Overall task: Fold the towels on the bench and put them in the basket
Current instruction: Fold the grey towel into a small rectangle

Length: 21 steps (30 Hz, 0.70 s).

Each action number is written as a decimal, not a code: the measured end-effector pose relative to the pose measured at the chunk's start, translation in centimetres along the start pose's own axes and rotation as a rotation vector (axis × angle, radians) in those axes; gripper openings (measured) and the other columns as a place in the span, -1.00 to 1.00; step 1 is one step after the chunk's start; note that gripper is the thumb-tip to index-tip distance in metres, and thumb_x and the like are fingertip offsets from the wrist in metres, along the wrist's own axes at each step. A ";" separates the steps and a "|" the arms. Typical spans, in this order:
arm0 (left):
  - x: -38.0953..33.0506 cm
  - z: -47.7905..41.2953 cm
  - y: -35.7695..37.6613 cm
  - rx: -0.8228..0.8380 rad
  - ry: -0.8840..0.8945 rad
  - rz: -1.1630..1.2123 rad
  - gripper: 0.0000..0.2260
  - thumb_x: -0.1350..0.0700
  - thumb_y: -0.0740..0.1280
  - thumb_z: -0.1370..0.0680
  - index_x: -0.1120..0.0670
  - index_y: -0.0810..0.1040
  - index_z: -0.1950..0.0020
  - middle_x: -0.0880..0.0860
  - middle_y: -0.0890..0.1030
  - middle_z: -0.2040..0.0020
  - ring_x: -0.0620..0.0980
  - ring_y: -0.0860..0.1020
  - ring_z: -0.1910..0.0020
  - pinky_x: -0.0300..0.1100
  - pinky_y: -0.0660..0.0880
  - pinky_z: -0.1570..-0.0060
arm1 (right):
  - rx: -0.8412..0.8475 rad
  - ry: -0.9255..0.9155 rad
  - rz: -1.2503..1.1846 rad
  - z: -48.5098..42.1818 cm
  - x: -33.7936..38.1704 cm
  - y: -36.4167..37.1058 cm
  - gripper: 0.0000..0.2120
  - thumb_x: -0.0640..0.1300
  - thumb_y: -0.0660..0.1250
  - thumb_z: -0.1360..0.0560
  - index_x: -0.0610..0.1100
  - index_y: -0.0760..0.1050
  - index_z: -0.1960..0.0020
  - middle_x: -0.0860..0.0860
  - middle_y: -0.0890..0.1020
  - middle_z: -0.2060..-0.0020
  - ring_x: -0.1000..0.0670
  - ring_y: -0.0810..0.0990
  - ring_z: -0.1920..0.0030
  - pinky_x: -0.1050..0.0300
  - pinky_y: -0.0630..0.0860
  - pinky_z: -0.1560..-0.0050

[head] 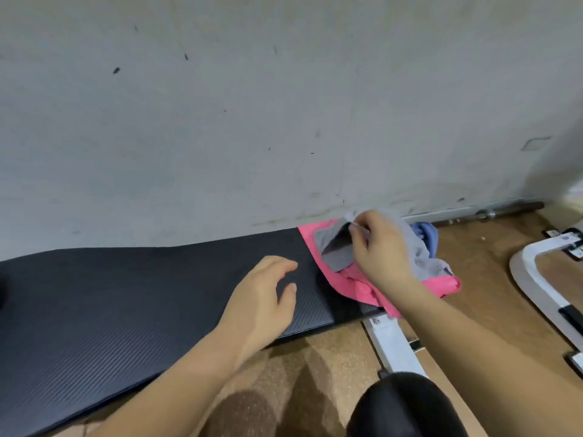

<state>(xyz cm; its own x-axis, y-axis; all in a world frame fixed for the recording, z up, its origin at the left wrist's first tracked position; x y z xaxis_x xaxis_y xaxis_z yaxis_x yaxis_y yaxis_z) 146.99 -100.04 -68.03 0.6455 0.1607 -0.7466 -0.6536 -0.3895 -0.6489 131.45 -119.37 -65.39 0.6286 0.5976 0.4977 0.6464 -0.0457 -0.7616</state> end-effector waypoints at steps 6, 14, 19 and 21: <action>-6.8 -2.1 -4.6 -0.086 -0.108 0.126 -0.43 -0.17 0.43 -0.54 -0.02 0.44 -0.51 -0.15 0.50 -0.38 -0.20 0.54 -0.20 -0.08 0.56 -0.24 | 0.017 0.014 -0.591 -1.0 11.4 -6.0 -0.91 -0.13 0.35 -0.62 -0.02 0.47 0.06 -0.06 0.60 0.25 0.03 0.55 0.25 0.15 0.48 0.18; -7.1 -1.7 -9.8 -0.237 -0.088 0.096 -0.79 0.04 0.41 -0.53 -0.05 0.59 -0.16 -0.12 0.66 0.01 -0.16 0.63 0.06 -0.05 0.62 -0.03 | 0.090 -0.085 -0.933 -1.2 19.4 -9.9 -0.84 -0.17 0.40 -0.61 -0.13 0.47 0.11 0.08 0.52 0.44 0.16 0.45 0.42 0.30 0.39 0.36; -2.4 -0.5 -9.5 -0.125 -0.084 0.054 -0.91 0.05 0.39 -0.53 0.03 0.60 0.01 -0.06 0.64 0.16 -0.11 0.59 0.20 -0.09 0.56 0.16 | 0.215 -0.067 -0.918 -0.7 18.6 -5.5 -0.86 -0.14 0.36 -0.65 -0.14 0.45 0.06 0.01 0.47 0.38 0.07 0.35 0.40 0.20 0.30 0.39; 0.4 -0.3 -9.4 -0.138 -0.178 0.049 -0.87 0.08 0.40 -0.55 0.09 0.52 0.15 -0.06 0.58 0.30 -0.11 0.51 0.33 -0.17 0.50 0.29 | 0.249 -0.029 -0.902 -0.7 17.9 -2.4 -0.85 -0.13 0.35 -0.65 -0.17 0.46 0.04 -0.01 0.48 0.38 0.07 0.35 0.40 0.22 0.30 0.39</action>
<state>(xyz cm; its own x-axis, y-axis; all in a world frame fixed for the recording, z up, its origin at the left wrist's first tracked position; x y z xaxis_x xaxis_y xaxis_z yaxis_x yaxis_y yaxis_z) 153.54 -96.62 -62.17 0.5263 0.2910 -0.7990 -0.6147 -0.5191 -0.5939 141.40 -109.12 -54.39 -0.0787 0.3433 0.9359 0.7712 0.6159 -0.1610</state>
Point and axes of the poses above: each hand's wrist, its own z-axis away from the middle knuckle, its own y-axis out of the palm, x = y × z, the point moved 7 cm from there along -z, towards the middle knuckle
